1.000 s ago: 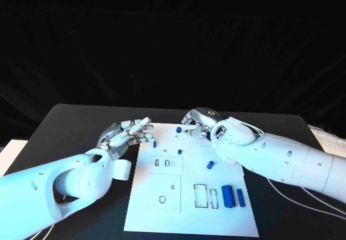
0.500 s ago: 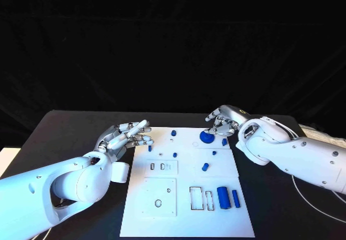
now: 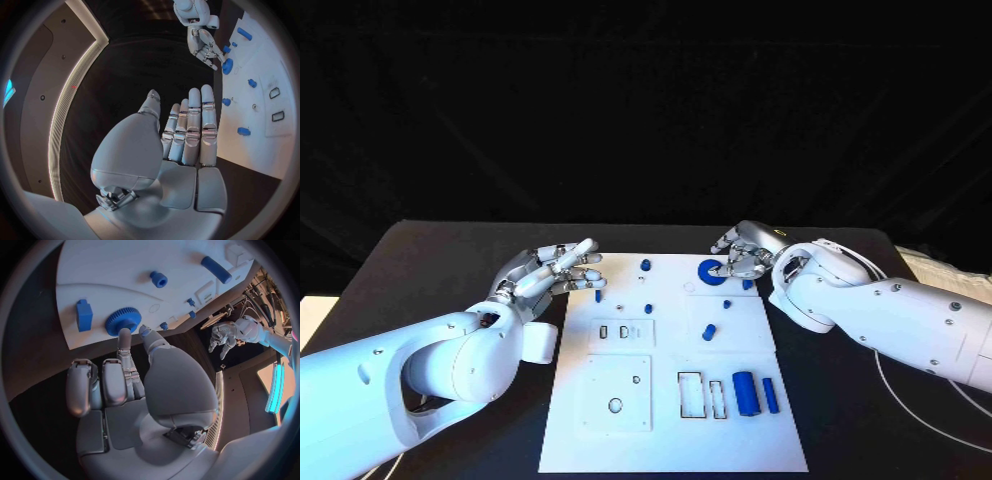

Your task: Assemble the parts on the task board

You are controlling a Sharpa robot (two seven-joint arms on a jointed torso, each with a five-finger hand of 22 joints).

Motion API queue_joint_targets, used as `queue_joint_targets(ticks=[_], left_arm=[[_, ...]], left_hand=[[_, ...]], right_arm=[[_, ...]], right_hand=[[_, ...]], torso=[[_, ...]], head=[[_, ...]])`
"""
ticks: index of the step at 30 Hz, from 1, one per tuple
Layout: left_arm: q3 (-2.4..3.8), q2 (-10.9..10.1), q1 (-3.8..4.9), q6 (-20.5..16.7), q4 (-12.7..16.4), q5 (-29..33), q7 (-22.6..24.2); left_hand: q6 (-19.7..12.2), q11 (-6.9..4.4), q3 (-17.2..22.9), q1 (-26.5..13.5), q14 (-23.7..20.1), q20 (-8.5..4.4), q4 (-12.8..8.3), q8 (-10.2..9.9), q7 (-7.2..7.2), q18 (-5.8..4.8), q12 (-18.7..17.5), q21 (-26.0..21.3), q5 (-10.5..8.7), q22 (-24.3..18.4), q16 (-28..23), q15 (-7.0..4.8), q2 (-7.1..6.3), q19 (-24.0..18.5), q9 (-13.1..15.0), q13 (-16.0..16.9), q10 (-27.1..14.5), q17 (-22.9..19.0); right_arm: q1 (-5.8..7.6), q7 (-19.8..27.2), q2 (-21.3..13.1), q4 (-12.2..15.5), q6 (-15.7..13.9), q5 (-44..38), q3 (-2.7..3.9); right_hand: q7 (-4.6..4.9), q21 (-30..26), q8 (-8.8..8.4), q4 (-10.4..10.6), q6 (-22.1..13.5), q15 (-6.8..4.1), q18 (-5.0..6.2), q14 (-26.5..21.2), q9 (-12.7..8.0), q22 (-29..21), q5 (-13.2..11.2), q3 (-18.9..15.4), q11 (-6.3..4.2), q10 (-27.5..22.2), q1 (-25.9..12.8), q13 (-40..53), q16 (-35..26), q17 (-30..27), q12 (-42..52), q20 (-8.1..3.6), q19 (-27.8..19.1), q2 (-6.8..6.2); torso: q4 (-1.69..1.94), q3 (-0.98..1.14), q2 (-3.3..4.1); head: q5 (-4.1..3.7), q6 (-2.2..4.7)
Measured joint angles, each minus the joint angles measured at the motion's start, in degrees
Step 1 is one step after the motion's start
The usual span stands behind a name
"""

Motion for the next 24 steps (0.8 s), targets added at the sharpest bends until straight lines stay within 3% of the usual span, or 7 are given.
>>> queue_joint_targets(ticks=[8, 18, 21, 24], left_arm=[[-0.01, 0.23, -0.01, 0.15, -0.18, 0.05, -0.13], [-0.01, 0.29, -0.01, 0.19, -0.41, 0.08, -0.24], [-0.01, 0.3, -0.01, 0.2, -0.43, 0.09, -0.28], [-0.01, 0.3, -0.01, 0.2, -0.46, 0.1, -0.3]], left_hand=[[0.0, 0.0, 0.0, 0.0, 0.0, 0.0, 0.0, -0.23, 0.0, 0.0, 0.0, 0.0, 0.0, 0.0, 0.0, 0.0, 0.0, 0.0, 0.0, 0.0, 0.0, -0.01], [0.0, 0.0, -0.16, 0.0, 0.0, 0.0, -0.16, -0.23, 0.0, 0.0, 0.0, 0.0, 0.0, 0.04, 0.0, 0.0, 0.0, 0.0, 0.0, 0.01, 0.0, 0.06], [0.0, 0.0, -0.16, 0.0, 0.0, 0.0, -0.16, -0.23, 0.0, -0.01, 0.0, 0.0, 0.0, 0.04, 0.0, 0.0, 0.0, 0.0, 0.01, 0.01, 0.0, 0.05], [0.0, 0.0, -0.16, 0.0, 0.0, 0.0, -0.16, -0.23, 0.0, -0.01, 0.0, 0.0, 0.0, 0.04, 0.0, 0.0, 0.0, 0.0, 0.01, 0.01, 0.0, 0.05]], right_arm=[[-0.45, -1.26, 1.11, -1.81, 1.43, -0.4, 0.0], [-0.64, -1.9, 1.35, -1.66, 2.28, -2.16, 0.06], [-0.65, -1.99, 1.35, -1.6, 2.37, -2.56, 0.07], [-0.65, -2.01, 1.35, -1.53, 2.38, -2.84, 0.09]], right_hand=[[0.0, 0.5, 0.0, 0.24, 0.0, 0.0, 0.0, 0.0, 0.0, 0.66, 0.0, -0.24, 0.1, -0.7, 0.52, 2.49, 1.08, 1.59, 1.32, 0.21, 0.2, 0.05], [-0.16, 1.11, 0.25, 0.63, 0.79, 0.0, 0.0, 0.0, 0.14, 2.04, 0.0, -0.63, 0.09, -0.71, 1.21, 5.24, 2.5, 3.77, 3.05, 0.2, 1.02, 0.4], [-0.35, 1.34, 0.47, 0.63, 1.2, 0.0, -0.82, 0.0, 0.19, 2.39, 0.0, -0.63, -0.05, -0.46, 1.35, 9.33, 3.45, 5.12, 7.05, 0.03, 1.44, 0.29], [-0.56, 1.83, 0.91, 0.63, 2.48, 0.0, -0.9, 0.0, 0.33, 2.39, 0.0, -0.63, -0.31, 1.38, 1.63, 16.46, 4.85, 7.5, 14.33, -0.2, 2.04, 0.57]], torso=[[0.04, -0.08, 0.02], [0.0, -0.06, -0.01], [0.0, -0.05, -0.02], [0.0, -0.05, -0.02]], head=[[0.21, 0.01], [0.32, -0.35], [0.32, -0.48], [0.38, -0.59]])
